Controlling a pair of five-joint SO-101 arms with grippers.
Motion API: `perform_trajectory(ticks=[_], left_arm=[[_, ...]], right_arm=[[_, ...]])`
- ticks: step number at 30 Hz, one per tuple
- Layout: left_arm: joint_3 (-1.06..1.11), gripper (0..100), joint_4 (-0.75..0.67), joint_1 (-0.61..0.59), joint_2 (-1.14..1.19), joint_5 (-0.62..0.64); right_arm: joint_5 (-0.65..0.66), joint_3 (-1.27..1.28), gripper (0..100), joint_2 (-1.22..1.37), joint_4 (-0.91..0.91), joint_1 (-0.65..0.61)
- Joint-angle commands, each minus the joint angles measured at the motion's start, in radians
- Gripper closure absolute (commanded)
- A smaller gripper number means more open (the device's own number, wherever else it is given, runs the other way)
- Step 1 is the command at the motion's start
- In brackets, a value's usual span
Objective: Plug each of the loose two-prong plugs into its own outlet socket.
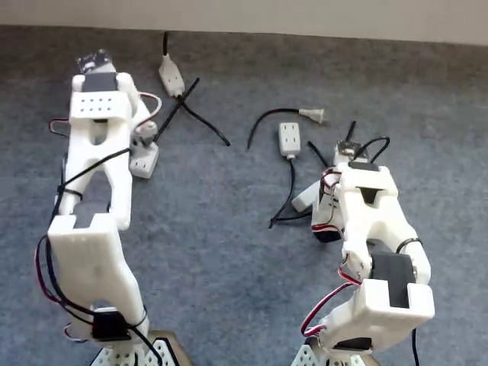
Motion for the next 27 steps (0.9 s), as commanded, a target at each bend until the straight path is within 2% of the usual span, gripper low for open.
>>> perform_trajectory(ticks=[1, 3, 8, 13, 20, 27], left_arm=[[-0.240, 99, 0.072, -0.045, 0.073, -0.305], [-0.326, 99, 0.123, -0.045, 0.110, -0.400], [-0.493, 99, 0.222, -0.025, 0.183, -0.535], [-0.489, 99, 0.230, 0.025, 0.199, -0.720], [-0.380, 99, 0.230, 0.079, 0.199, -0.804], [-0.366, 99, 0.233, 0.056, 0.196, -0.804]], right_arm=[[-0.014, -0.005, 99.1, -0.001, -0.067, 0.008], [-0.014, -0.005, 99.1, -0.001, -0.067, 0.008], [-0.014, -0.005, 99.1, 0.001, -0.067, 0.008], [-0.012, -0.005, 99.1, 0.001, -0.067, 0.007], [-0.012, -0.004, 99.1, 0.001, -0.067, 0.007], [-0.012, -0.004, 99.1, 0.001, -0.068, 0.005]])
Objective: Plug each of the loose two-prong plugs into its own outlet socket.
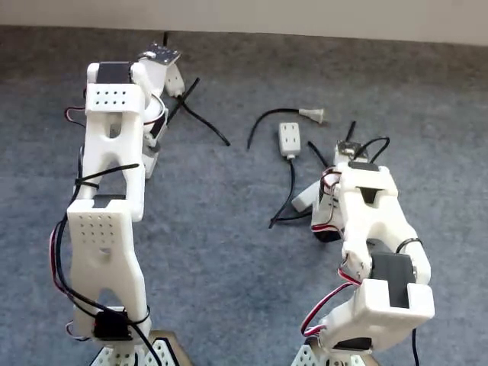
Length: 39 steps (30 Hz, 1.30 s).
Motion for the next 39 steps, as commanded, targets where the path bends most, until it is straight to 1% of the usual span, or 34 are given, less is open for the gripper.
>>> perform_trajectory(ticks=[1, 10, 27, 30, 39], left_arm=[[0.013, 99, 0.011, -0.008, -0.016, -0.005], [0.131, 99, 0.009, -0.068, -0.087, -0.005], [0.130, 99, 0.008, -0.079, -0.104, -0.011], [0.130, 99, 0.008, -0.079, -0.104, -0.046], [0.061, 99, 0.012, -0.108, -0.102, -0.049]], right_arm=[[-0.012, -0.004, 99.1, 0.001, -0.062, 0.005], [-0.012, -0.004, 99.1, 0.001, -0.062, 0.004], [-0.012, -0.005, 99.1, 0.002, -0.062, 0.004], [-0.012, -0.005, 99.1, 0.002, -0.062, 0.004], [-0.012, -0.005, 99.1, 0.002, -0.062, 0.004]])
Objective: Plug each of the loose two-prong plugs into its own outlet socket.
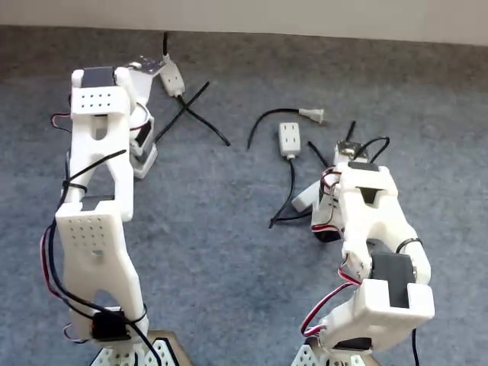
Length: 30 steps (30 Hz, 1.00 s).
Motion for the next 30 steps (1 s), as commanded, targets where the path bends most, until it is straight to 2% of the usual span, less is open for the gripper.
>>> perform_trajectory(ticks=[1, 11, 20, 30], left_arm=[[-0.050, 99, 0.011, -0.038, -0.064, -0.006], [-0.045, 99, 0.012, -0.050, -0.058, -0.028], [-0.038, 99, 0.012, 0.004, -0.059, -0.028], [-0.012, 99, 0.012, -0.002, -0.058, -0.028]], right_arm=[[-0.012, -0.005, 99.1, 0.002, -0.062, 0.004], [-0.012, -0.005, 99.1, 0.002, -0.062, 0.004], [-0.012, -0.005, 99.1, 0.002, -0.062, 0.004], [-0.012, -0.005, 99.1, 0.002, -0.062, 0.004]])
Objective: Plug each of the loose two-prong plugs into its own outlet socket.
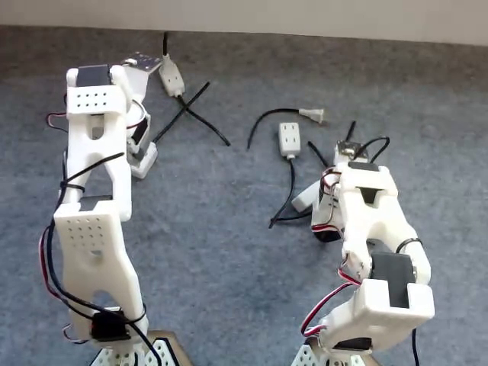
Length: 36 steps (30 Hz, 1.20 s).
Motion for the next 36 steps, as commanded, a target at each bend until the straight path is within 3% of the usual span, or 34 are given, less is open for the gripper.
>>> perform_trajectory(ticks=[1, 21, 26, 36], left_arm=[[0.022, 99, 0.011, 0.008, -0.058, -0.009], [0.064, 99, -0.057, 0.012, -0.076, -0.011], [0.070, 99, -0.029, 0.012, -0.145, -0.083], [0.064, 99, -0.031, 0.007, -0.015, -0.083]], right_arm=[[-0.012, -0.005, 99.1, 0.002, -0.062, 0.004], [-0.012, -0.004, 99.1, 0.002, -0.062, 0.004], [-0.012, -0.004, 99.1, 0.002, -0.062, 0.004], [-0.012, -0.004, 99.1, 0.002, -0.062, 0.004]])
